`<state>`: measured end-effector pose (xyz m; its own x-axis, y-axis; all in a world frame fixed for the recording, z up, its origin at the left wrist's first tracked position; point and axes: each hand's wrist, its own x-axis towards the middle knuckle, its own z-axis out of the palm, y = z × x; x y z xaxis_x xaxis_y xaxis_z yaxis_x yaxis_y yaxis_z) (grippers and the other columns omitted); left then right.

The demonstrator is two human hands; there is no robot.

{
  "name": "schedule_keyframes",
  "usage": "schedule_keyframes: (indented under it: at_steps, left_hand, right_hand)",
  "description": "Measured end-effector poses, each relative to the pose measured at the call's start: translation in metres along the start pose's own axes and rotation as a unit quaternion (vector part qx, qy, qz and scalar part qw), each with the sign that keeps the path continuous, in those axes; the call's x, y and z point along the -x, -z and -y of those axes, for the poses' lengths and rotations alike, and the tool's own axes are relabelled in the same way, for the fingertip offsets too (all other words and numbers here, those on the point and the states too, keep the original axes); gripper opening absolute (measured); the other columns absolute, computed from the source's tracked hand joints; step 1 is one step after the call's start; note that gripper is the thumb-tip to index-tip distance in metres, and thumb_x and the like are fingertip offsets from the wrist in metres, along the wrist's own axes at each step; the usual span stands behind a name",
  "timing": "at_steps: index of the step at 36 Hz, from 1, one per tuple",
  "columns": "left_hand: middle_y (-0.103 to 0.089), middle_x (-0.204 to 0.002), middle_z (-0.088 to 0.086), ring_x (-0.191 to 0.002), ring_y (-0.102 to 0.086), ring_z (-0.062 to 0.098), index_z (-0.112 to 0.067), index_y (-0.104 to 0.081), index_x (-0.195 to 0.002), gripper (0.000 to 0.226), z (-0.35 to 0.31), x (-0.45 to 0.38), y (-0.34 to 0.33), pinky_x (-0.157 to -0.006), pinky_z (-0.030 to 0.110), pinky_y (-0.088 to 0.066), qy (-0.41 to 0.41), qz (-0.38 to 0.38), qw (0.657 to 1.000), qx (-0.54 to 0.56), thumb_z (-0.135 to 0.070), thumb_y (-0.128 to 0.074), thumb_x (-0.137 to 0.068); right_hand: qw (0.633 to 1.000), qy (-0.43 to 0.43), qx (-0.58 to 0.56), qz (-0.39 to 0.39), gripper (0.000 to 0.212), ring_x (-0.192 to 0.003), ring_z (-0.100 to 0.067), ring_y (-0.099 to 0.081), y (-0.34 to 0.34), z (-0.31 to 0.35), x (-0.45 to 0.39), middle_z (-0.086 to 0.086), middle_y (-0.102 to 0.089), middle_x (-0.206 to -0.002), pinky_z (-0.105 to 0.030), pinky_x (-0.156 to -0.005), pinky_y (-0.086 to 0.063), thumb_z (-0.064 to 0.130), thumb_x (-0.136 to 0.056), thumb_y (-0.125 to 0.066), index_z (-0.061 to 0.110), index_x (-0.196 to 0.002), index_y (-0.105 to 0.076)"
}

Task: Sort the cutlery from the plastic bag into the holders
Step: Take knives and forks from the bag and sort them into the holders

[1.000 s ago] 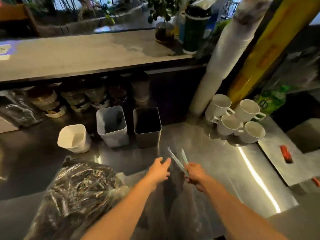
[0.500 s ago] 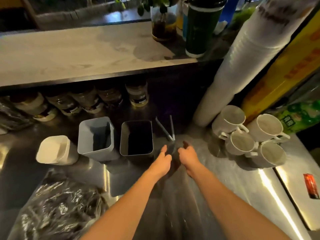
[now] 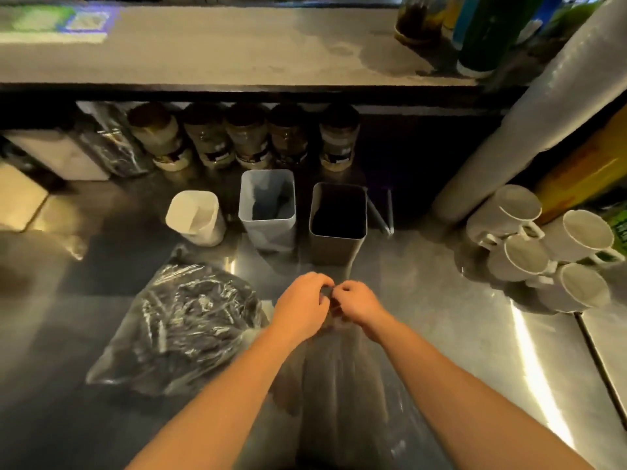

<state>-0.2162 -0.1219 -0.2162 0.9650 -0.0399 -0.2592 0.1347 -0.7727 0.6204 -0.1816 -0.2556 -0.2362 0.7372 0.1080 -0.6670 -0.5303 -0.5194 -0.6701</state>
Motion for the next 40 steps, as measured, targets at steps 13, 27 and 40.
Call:
schedule_keyframes:
  at_steps: [13, 27, 40]
  left_hand:
    - [-0.031, -0.160, -0.011, -0.147, -0.021, 0.022, -0.036, -0.040, -0.148, 0.052, 0.160, 0.103, 0.114, -0.120, 0.050, -0.015, 0.056, -0.031, 0.982, -0.177, -0.056, -0.037, -0.100]
    - [-0.009, -0.167, -0.010, -0.152, -0.008, 0.024, -0.031, -0.022, -0.157, 0.063, 0.278, 0.117, 0.178, -0.121, 0.054, -0.017, 0.139, -0.033, 0.971, -0.191, -0.053, -0.041, -0.101]
    - [-0.057, -0.127, -0.002, -0.120, -0.052, 0.024, -0.024, -0.045, -0.136, 0.055, 0.189, 0.132, 0.104, -0.095, 0.040, -0.039, 0.034, -0.031, 0.956, -0.291, -0.046, -0.061, -0.089]
  right_hand:
    - [0.990, 0.022, 0.036, 0.137, 0.046, -0.079, -0.009, -0.058, -0.159, 0.051, 0.067, -0.001, -0.057, -0.115, -0.021, -0.060, -0.053, 0.024, -0.099, -0.059, 0.027, -0.140, -0.036]
    - [0.994, 0.095, -0.047, -0.030, 0.045, -0.082, -0.017, -0.065, -0.225, 0.079, 0.061, -0.004, -0.064, -0.113, -0.041, -0.086, -0.058, 0.014, -0.085, -0.075, 0.023, -0.122, -0.052]
    - [0.988, 0.119, -0.091, -0.048, 0.009, -0.070, -0.015, -0.065, -0.160, 0.054, 0.085, -0.010, -0.074, -0.090, -0.025, -0.061, -0.050, 0.003, -0.095, -0.061, 0.009, -0.101, -0.065]
